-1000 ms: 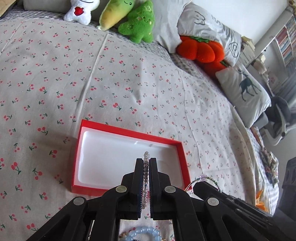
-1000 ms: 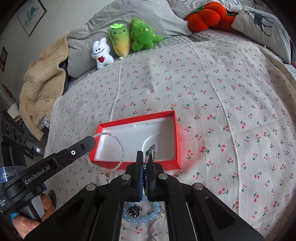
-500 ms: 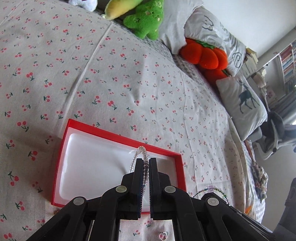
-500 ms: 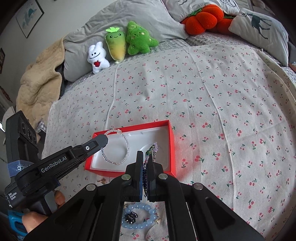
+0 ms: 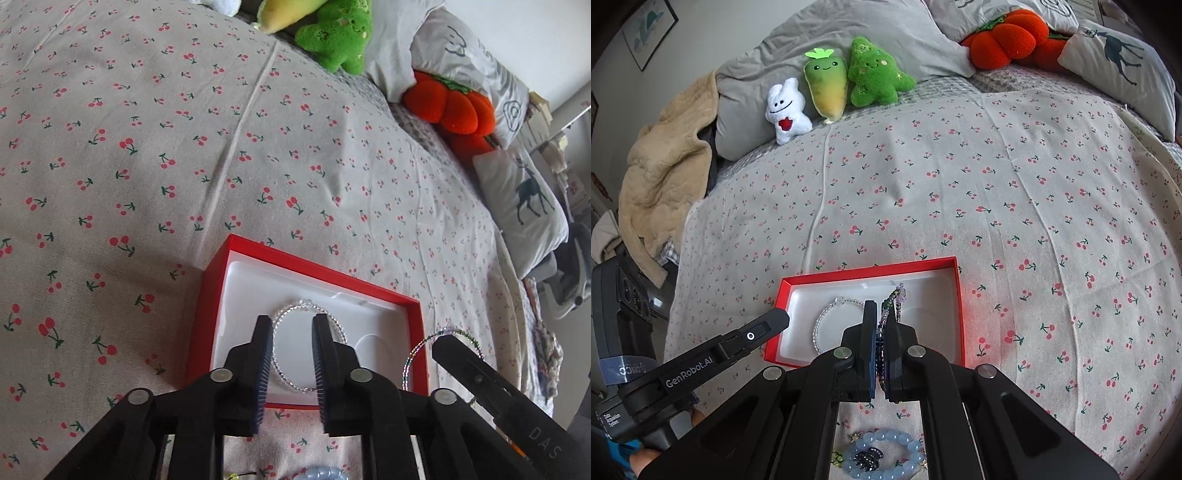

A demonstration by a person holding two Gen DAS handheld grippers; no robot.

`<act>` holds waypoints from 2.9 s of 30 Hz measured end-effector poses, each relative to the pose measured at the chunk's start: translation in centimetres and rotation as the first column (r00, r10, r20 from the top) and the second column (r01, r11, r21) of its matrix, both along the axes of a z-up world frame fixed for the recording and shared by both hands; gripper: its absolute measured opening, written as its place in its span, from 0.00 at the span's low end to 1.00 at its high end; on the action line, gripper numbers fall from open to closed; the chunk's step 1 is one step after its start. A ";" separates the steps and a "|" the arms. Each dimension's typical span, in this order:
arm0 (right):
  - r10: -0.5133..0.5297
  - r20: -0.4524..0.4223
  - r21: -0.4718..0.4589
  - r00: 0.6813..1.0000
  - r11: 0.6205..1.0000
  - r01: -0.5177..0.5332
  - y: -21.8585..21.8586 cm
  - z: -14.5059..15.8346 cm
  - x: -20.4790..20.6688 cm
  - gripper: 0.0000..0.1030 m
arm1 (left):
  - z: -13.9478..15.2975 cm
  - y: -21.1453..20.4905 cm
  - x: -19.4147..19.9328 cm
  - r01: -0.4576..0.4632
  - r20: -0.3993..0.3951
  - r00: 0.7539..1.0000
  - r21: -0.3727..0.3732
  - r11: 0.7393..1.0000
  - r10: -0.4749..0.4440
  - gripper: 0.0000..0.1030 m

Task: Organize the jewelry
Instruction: 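Open the left tool over the red box while the right tool releases its bracelet inside, then withdraw both tools from the red box back toward the jewelry pile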

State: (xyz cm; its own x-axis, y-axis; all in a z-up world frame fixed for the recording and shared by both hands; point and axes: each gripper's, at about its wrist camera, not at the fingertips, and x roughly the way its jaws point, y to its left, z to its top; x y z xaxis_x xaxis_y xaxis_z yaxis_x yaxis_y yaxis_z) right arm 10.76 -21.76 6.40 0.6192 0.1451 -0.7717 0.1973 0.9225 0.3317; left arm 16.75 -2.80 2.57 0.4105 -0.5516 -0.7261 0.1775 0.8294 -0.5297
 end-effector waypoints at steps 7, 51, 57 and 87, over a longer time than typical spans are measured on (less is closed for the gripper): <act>0.024 0.006 -0.005 1.000 1.000 -0.024 1.1 0.0 1.7 0.02 | 0.9 1.8 -0.6 -0.009 0.049 0.999 0.141 0.990 0.003 0.58; 0.061 -0.089 -0.157 0.994 0.985 -0.075 -0.6 -1.5 -6.9 0.70 | -1.2 2.3 -8.7 0.146 0.041 0.982 0.473 0.869 -0.187 0.93; 0.122 -0.151 -0.196 0.981 0.969 -0.151 0.4 -3.3 -9.3 0.70 | -1.9 2.7 -10.9 0.191 0.043 0.970 0.481 0.856 -0.241 0.93; 0.308 -0.206 -0.301 0.929 0.883 -0.360 4.5 -7.3 -11.7 0.70 | -4.5 1.0 -14.2 0.376 0.069 0.899 0.380 0.845 -0.432 0.49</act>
State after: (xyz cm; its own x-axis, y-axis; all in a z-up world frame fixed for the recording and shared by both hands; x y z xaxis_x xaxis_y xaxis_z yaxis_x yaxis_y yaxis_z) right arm -0.92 -17.28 -0.91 0.4544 0.0463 -0.8896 -0.1191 0.9928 -0.0091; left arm 2.53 -1.76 -1.89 0.3236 -0.4136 -0.8510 0.5896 0.7916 -0.1606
